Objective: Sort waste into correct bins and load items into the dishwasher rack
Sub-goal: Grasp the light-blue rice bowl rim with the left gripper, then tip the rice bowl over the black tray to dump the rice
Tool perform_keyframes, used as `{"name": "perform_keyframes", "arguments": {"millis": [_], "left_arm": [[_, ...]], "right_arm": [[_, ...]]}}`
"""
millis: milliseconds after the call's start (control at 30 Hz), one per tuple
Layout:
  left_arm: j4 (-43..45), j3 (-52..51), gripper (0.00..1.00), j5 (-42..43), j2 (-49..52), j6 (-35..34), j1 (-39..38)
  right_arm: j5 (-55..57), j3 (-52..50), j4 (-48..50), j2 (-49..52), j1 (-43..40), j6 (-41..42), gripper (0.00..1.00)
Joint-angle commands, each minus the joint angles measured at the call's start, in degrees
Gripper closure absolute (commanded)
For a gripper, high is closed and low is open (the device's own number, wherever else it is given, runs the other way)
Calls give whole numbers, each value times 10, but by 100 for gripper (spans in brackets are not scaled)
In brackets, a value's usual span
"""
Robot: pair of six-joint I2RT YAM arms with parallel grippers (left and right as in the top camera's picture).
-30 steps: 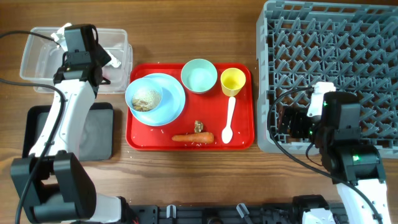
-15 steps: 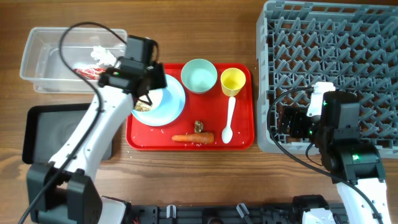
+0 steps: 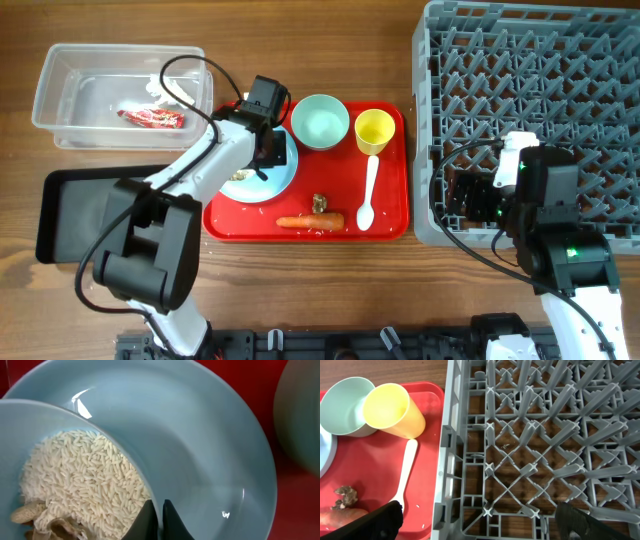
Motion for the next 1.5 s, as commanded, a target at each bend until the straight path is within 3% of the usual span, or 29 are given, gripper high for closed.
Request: {"name": "perform_keyframes", "arguments": {"millis": [0,333,467,600,900,1133,1267,1467], "left_arm": [[-7,-2,96,5,-14,-2,-1],[-136,-2,96,5,-161,-2,0],[-175,-2,96,23,-188,-51,24],[-181,-3,96,151,-204,-18,105],[-177,-35,96,387,-206,144,360],[-150,-90,96,616,-182,188,551],[-148,-117,96,702,-165,213,618],[-141,-157,96,842,-111,304,694]], "right_arm": [[9,14,-1,1,2,-6,0],[9,14,0,1,2,-6,0],[9,14,0,1,2,-6,0],[9,14,0,1,2,-6,0],[9,14,-1,1,2,-6,0],[9,14,0,1,2,-6,0],[9,14,0,1,2,-6,0],[9,14,-1,1,2,-6,0]]}}
